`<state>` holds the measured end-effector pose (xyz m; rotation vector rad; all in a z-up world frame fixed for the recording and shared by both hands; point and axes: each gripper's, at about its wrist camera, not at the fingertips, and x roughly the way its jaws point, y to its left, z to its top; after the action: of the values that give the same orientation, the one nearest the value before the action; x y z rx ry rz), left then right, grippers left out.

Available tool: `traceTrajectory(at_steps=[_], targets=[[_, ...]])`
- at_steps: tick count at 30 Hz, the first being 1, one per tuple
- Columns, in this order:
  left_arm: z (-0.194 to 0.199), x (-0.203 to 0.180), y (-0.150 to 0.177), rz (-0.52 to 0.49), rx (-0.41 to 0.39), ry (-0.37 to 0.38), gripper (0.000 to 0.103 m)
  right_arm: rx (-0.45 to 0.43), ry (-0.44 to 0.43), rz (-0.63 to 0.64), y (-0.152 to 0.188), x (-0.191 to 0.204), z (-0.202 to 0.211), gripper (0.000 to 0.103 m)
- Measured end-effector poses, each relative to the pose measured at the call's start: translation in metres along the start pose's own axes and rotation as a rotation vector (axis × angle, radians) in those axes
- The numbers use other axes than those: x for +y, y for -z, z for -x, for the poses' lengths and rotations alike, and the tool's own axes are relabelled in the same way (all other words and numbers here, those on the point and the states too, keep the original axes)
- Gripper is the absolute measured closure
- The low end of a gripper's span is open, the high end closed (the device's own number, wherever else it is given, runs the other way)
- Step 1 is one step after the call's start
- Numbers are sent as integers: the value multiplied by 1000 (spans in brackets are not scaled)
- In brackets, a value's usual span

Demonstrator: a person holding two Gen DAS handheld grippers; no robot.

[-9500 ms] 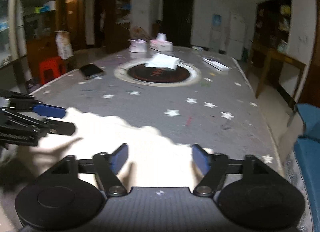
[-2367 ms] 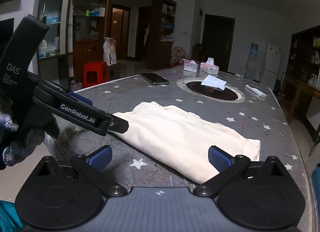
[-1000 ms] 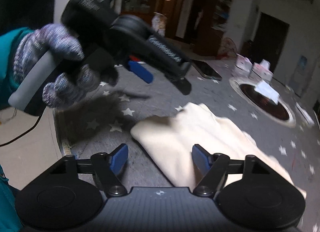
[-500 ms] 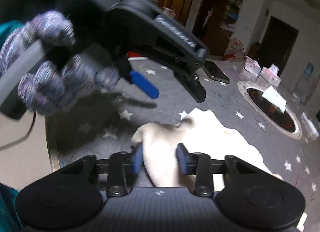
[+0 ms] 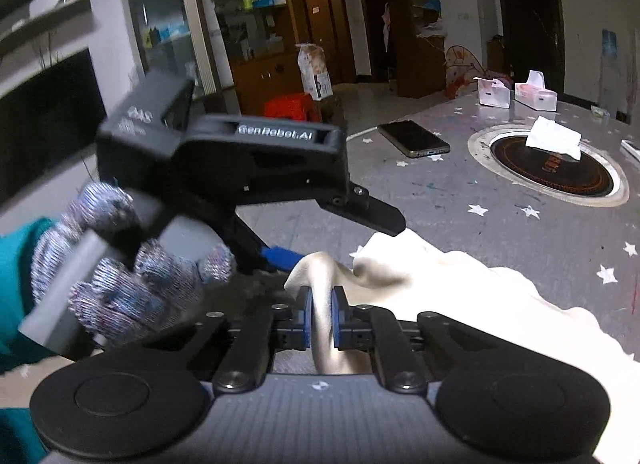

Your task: Fold clothes

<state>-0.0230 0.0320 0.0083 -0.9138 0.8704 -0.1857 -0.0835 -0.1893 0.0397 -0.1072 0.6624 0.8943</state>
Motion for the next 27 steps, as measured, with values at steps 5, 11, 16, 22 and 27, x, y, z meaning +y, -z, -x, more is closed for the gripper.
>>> traceTrajectory(at_steps=[5, 11, 16, 22, 27], targets=[[-13, 8, -3, 93, 56, 88, 27, -28, -19, -23, -3, -6, 8, 97], [-24, 22, -4, 154, 85, 99, 70, -38, -24, -7, -1, -2, 11, 99], [-23, 25, -1, 128, 69, 83, 82, -34, 37, -30, 10, -10, 18, 92], [-18, 15, 2, 41, 32, 70, 85, -54, 179, -129, 29, -41, 39, 63], [-15, 3, 4, -49, 4, 67, 86, -65, 308, -243, 49, -75, 58, 52]])
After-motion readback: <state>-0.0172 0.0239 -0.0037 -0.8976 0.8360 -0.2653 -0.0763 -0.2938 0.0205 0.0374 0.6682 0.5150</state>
